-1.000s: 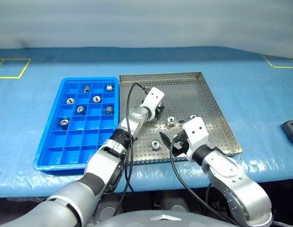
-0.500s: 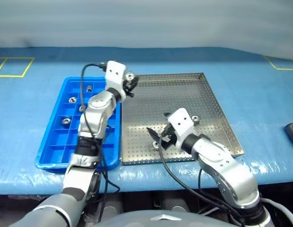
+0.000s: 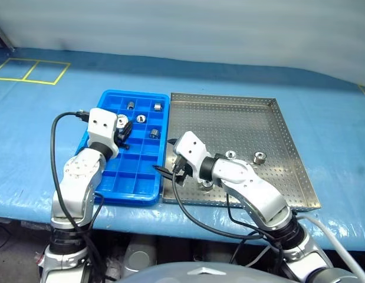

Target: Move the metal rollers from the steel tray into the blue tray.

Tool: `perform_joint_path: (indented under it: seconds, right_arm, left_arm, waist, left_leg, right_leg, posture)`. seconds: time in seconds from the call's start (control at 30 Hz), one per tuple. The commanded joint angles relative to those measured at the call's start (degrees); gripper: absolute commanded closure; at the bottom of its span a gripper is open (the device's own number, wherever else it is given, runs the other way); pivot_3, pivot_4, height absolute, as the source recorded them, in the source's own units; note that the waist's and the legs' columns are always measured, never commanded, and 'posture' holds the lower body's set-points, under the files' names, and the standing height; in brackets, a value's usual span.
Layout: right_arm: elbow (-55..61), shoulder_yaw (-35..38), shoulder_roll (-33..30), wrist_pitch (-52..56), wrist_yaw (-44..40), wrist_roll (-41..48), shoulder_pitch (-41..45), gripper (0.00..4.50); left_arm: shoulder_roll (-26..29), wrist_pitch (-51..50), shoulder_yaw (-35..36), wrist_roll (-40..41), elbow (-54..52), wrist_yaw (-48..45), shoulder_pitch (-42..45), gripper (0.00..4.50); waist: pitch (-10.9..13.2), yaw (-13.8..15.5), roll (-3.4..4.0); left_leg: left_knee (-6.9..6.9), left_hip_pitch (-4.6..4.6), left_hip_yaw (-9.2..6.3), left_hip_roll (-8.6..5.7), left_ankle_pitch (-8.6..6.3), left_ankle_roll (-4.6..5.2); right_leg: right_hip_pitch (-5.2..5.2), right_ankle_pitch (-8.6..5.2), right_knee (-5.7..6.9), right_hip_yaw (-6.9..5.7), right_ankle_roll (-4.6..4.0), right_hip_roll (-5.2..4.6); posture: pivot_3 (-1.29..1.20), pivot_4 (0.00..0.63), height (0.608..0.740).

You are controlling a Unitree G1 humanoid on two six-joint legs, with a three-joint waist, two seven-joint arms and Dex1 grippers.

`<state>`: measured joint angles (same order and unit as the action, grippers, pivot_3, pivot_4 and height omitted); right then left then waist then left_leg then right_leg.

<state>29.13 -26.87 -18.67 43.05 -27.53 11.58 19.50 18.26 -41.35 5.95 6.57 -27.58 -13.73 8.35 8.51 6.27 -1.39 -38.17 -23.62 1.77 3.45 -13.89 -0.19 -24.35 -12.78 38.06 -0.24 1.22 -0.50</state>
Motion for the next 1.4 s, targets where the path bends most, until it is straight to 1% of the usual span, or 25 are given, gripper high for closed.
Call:
perform_joint_path:
  seconds: [0.03, 0.23, 0.53, 0.83, 0.93, 1.2, 1.4]
  right_arm:
    - [0.5, -0.3, 0.6, -1.9, -0.9, -0.3, 0.9, 0.00]
    - [0.6, -0.7, 0.7, -2.8, -1.5, -0.6, -0.1, 0.00]
    - [1.1, -0.8, 1.0, -2.6, -1.3, -1.1, -0.9, 0.00]
    - [1.8, -0.7, 1.5, -2.1, -0.4, -1.5, -2.7, 0.00]
    - [1.8, -0.6, 1.7, -2.1, -0.4, -1.5, -2.8, 0.00]
    - [1.9, -0.6, 1.8, -2.0, -0.3, -1.7, -3.0, 0.00]
    - [2.2, -0.3, 1.6, -1.9, -0.3, -1.6, -3.5, 0.00]
  left_arm:
    - [-0.2, -1.0, 0.9, 0.0, -3.3, 1.2, -1.7, 2.78]
    - [-0.7, -2.6, 0.3, 0.4, -3.5, 2.5, -5.3, 2.78]
    - [-0.4, -7.0, -0.6, -0.5, -2.1, 3.8, -6.3, 2.78]
    - [-0.1, -11.4, -0.6, -0.1, -6.2, 5.0, -9.8, 2.78]
    - [-0.3, -12.3, -0.2, 0.1, -7.0, 5.3, -10.3, 2.78]
    - [-0.4, -13.5, 0.5, 0.6, -8.0, 5.4, -10.3, 2.78]
    - [-0.6, -14.1, 2.4, 1.1, -9.7, 5.8, -10.6, 2.78]
  waist:
    - [0.0, 0.2, 0.00]
    - [0.0, 0.9, 0.00]
    - [0.0, 0.9, 0.00]
    - [0.0, 0.7, 0.02]
    - [0.0, 0.7, 0.02]
    - [0.0, 0.6, 0.02]
    - [0.0, 0.5, 0.02]
  left_leg:
    - [0.00, -0.01, 0.00, 0.00, 0.00, 0.00]
    - [0.01, -0.01, -0.02, 0.02, 0.00, 0.00]
    - [0.03, -0.03, -0.04, 0.02, 0.00, 0.00]
    - [0.10, 0.00, -0.06, 0.04, 0.00, 0.00]
    - [0.10, 0.01, -0.09, 0.04, 0.00, 0.00]
    - [0.11, 0.01, -0.09, 0.04, 0.00, 0.00]
    - [0.13, 0.01, -0.10, 0.04, 0.00, 0.00]
  right_leg:
    - [0.00, 0.00, 0.00, -0.01, 0.00, 0.00]
    - [-0.01, -0.02, -0.02, -0.05, -0.02, 0.00]
    - [-0.03, -0.03, -0.03, -0.07, -0.05, 0.00]
    - [-0.04, -0.08, -0.04, -0.06, -0.12, -0.01]
    - [-0.03, -0.19, -0.04, -0.06, -0.30, -0.02]
    - [-0.03, -0.19, -0.04, -0.06, -0.30, -0.01]
    - [-0.04, -0.20, -0.05, -0.06, -0.31, -0.01]
  posture:
    - [0.33, 0.150, 0.740]
    - [0.32, 0.150, 0.740]
    - [0.30, 0.150, 0.740]
    - [0.29, 0.150, 0.740]
    - [0.30, 0.150, 0.740]
    - [0.30, 0.150, 0.740]
    - [0.30, 0.150, 0.740]
